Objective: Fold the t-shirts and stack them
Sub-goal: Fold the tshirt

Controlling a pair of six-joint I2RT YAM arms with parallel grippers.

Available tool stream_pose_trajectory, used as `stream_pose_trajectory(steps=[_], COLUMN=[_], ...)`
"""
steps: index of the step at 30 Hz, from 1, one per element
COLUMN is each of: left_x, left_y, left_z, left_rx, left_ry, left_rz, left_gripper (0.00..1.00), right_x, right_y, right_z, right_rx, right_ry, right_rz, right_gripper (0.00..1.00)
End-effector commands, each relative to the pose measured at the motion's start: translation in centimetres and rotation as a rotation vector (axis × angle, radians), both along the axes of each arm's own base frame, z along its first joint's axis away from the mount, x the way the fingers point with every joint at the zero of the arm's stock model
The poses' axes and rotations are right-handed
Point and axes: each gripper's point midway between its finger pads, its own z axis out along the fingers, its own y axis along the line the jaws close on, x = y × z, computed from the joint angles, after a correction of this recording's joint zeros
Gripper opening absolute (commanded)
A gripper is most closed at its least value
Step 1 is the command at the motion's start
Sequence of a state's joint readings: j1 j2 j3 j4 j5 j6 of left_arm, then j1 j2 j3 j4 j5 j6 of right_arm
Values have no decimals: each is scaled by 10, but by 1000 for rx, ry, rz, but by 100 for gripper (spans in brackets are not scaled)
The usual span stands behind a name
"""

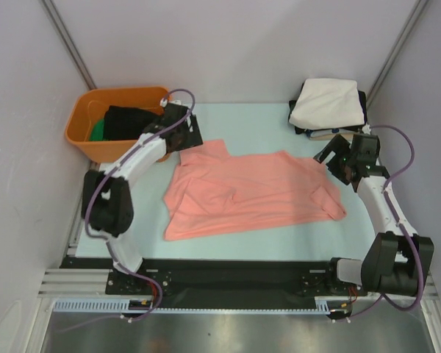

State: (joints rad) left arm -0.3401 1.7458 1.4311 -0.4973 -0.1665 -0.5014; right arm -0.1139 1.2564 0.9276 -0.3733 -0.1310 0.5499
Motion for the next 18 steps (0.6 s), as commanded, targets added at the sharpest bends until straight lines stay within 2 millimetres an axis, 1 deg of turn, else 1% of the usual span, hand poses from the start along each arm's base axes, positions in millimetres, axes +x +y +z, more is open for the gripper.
stream_pose_trajectory(steps=[1,2,3,4,5,6,7,8,9,10,11,12,14,15,16,17,18], left_x=[27,41,47,54,68,71,76,84,88,91,96,98,99,99,99,97,96], left_y=[15,15,15,16,15,18,20,24,27,30,37,41,46,46,45,42,41], left_z=[-31,-24,-32,-51,-46,-52,-55,-65,-68,-72,-78,-80,-87,-93,-96,-101,-105], left_rx=[151,147,152,168,167,177,182,184,178,171,168,161,160,162,160,160,154], left_ry=[87,73,88,120,96,115,121,141,149,158,168,171,181,192,196,206,215], left_rz=[0,7,9,17,25,35,42,52,60,67,83,89,97,94,86,76,72], left_gripper=[89,89,88,88,89,89,89,89,88,88,88,88,88,89,90,91,92], right_x=[19,26,31,32,36,42,48,52,59,65,67,72,81,86,93,98,104], right_y=[-7,-11,-12,-12,-17,-18,-18,-17,-17,-16,-17,-16,-19,-23,-25,-27,-25], right_z=[25,35,29,27,25,30,18,15,16,-1,-7,-13,-28,-33,-32,-49,-53], right_rx=[-53,-72,-75,-73,-72,-73,-68,-70,-84,-76,-79,-85,-97,-106,-111,-107,-101], right_ry=[-52,-73,-53,-36,-19,-27,3,12,8,53,77,94,138,142,137,176,180], right_rz=[31,41,51,56,43,45,51,55,68,79,77,87,87,77,70,64,69], right_gripper=[92,92,92,92,92,92,92,92,92,91,91,90,90,90,90,89,89])
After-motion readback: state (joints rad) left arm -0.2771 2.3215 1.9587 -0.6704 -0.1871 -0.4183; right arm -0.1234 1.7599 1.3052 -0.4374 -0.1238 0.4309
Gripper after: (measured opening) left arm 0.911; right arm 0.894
